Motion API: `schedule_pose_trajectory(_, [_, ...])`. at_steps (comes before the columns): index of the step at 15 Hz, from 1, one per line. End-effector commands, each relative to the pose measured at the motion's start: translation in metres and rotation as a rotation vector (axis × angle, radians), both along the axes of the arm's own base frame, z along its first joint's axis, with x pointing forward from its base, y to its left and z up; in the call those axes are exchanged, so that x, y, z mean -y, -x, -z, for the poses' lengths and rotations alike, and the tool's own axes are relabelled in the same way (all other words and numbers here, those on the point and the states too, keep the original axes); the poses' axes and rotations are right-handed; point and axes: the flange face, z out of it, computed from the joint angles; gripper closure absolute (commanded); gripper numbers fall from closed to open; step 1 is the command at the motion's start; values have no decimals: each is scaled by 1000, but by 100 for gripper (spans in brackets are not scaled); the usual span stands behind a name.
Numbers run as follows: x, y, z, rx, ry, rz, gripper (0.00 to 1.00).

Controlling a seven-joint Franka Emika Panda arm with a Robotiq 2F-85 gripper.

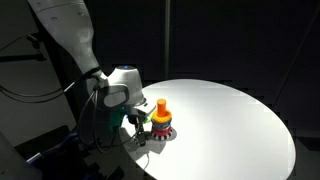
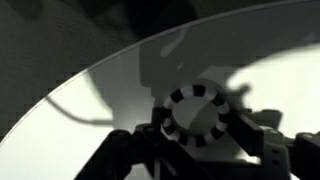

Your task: Put the striped ring around the orange rod

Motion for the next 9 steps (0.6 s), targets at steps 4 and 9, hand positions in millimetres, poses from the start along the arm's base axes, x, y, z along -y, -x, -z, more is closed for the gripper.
schedule_pose_trajectory(4, [8, -5, -20, 33, -12, 23, 57])
schedule_pose_trajectory(9, [9, -9, -54, 76, -17, 22, 57])
